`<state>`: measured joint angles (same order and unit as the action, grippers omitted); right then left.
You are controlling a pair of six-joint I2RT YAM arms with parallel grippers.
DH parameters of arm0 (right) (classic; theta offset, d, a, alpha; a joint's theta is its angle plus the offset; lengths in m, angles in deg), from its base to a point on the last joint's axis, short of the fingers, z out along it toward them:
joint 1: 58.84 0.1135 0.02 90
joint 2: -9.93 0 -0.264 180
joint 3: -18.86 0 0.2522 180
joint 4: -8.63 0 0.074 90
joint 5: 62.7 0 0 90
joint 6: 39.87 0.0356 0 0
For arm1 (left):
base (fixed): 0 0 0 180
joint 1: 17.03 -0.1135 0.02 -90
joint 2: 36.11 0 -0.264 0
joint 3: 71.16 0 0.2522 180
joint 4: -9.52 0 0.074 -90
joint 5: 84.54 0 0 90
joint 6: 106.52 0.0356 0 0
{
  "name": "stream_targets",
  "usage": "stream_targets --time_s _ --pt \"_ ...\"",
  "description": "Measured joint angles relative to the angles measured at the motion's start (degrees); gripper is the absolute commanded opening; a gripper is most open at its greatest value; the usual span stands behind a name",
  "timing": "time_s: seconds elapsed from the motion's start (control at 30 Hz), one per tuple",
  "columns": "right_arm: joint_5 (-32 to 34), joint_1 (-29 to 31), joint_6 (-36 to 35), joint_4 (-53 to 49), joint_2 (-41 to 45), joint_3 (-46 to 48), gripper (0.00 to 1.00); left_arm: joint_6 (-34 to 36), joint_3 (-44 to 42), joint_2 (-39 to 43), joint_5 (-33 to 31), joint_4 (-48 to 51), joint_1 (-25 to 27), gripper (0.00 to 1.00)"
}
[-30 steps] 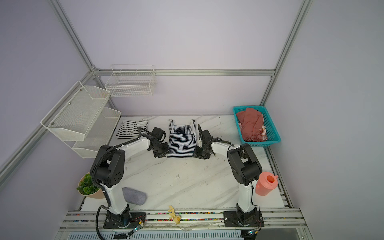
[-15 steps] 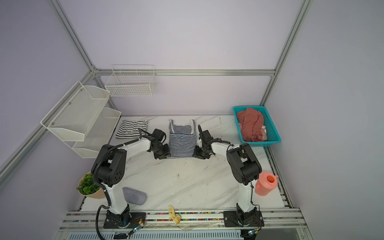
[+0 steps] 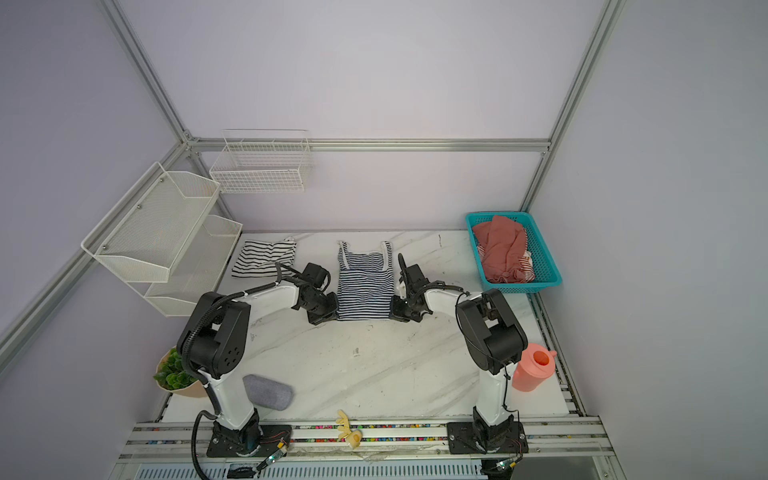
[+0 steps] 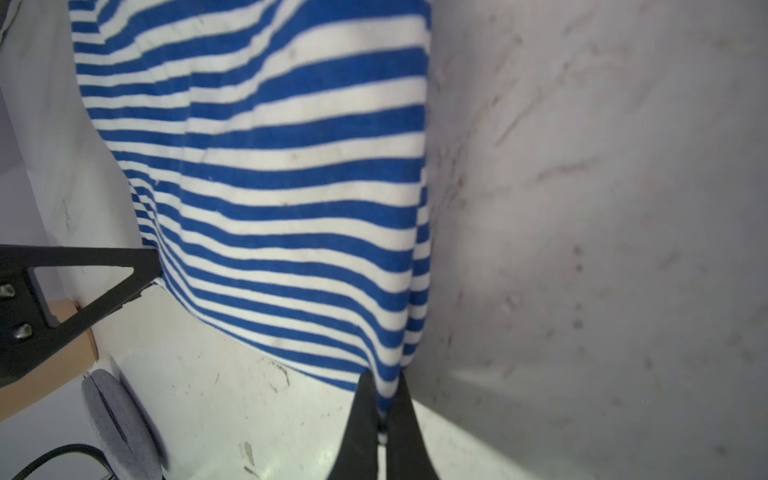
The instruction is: Fold and stack the tank tops
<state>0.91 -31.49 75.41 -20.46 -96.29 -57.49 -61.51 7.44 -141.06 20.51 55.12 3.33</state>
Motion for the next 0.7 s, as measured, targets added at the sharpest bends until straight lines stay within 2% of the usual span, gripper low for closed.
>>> stream_targets --time_s 0.17,0.43,0.6,0.7 --pt "0.2 2.8 1.7 0.3 10.3 7.2 0.0 -2.4 -7.3 9.1 -0.2 0.9 2.8 0.0" --pt "1.9 11.0 10.3 0.9 28.0 19.0 0.0 -10.4 -15.6 27.4 -2.1 3.0 11.1 0.0" --pt "3.3 12.2 15.0 0.0 38.7 20.4 0.0 -15.3 -16.0 36.7 -4.3 5.1 14.2 0.0" --pt "4.2 12.2 16.5 -0.6 41.8 19.9 0.0 -16.4 -15.9 38.8 -5.3 6.4 14.7 0.0"
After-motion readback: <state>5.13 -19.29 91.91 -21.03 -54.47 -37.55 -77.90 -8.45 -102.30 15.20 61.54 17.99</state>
